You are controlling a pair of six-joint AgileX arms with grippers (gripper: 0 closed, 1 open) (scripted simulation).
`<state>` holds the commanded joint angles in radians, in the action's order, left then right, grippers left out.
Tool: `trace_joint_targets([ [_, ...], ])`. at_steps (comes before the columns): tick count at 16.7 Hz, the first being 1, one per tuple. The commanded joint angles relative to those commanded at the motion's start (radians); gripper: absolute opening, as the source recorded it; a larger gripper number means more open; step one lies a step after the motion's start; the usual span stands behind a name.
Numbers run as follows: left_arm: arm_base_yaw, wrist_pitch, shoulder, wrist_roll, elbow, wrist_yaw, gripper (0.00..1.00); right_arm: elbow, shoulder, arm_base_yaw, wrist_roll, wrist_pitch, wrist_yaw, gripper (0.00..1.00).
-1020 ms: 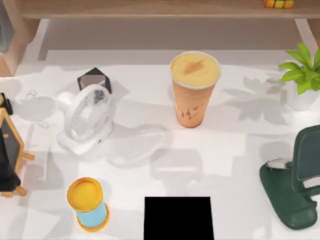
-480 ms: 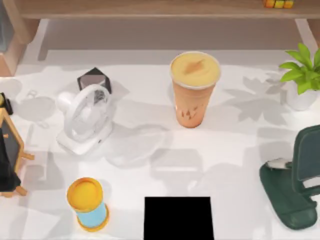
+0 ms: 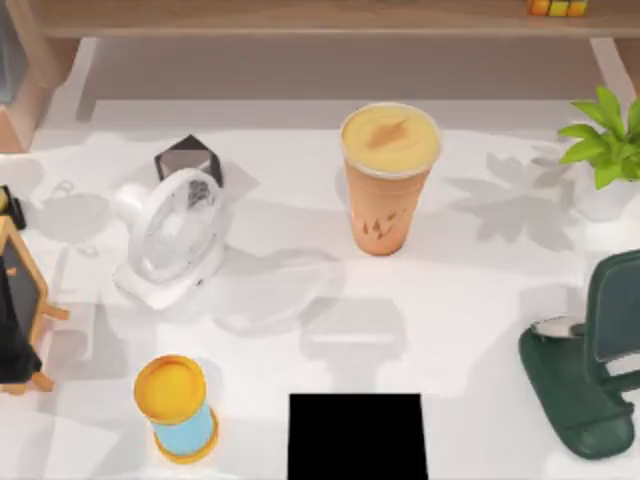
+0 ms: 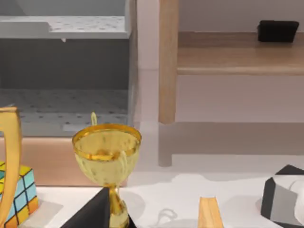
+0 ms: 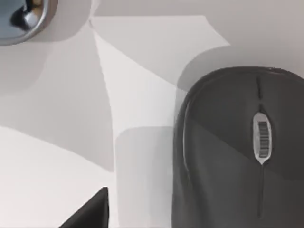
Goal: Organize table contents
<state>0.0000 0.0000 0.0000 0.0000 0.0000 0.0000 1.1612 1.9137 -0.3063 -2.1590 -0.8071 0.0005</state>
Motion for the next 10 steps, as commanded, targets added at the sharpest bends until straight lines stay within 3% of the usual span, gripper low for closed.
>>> trace_joint_targets([
  [6, 0.000, 0.000, 0.000, 0.000, 0.000, 0.000, 1.00, -0.032, 0.022, 0.000, -0.001, 0.045, 0.000, 1.00],
  [10, 0.000, 0.000, 0.000, 0.000, 0.000, 0.000, 1.00, -0.032, 0.022, 0.000, -0.001, 0.045, 0.000, 0.70],
])
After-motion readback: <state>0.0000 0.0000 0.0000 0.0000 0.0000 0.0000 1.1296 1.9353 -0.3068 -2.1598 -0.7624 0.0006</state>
